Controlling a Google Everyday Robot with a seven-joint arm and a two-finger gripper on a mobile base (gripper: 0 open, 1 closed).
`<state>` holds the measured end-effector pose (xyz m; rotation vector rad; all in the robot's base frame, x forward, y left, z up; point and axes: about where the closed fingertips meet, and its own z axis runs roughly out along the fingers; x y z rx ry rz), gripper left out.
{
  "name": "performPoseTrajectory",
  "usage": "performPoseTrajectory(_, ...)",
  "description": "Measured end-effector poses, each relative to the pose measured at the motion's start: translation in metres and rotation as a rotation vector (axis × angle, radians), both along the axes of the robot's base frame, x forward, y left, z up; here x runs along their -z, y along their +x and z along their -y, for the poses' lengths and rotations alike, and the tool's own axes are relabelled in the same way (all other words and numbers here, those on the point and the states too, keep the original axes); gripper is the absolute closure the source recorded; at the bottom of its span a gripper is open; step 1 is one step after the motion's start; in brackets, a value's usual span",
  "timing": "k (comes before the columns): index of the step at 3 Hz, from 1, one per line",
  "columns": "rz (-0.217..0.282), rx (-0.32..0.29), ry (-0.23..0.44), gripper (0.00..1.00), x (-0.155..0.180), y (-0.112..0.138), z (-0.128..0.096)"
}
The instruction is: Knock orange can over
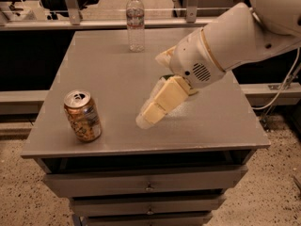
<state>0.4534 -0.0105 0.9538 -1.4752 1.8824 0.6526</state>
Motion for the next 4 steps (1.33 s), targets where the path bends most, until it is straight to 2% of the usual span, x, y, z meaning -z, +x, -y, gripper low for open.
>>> performPoseTrajectory(1, 0.000, -0.001, -0.005, 0.00, 0.001, 0.000, 0.001)
performPoseTrajectory(2, 0.012, -0.028, 0.022, 0.00, -0.001, -0.001, -0.008)
performPoseTrajectory(3, 0.012, -0.058, 0.103, 0.00, 0.015, -0.004, -0.032)
performPoseTrajectory(4, 0.015, -0.099, 0.198, 0.00, 0.036, -0.002, -0.073)
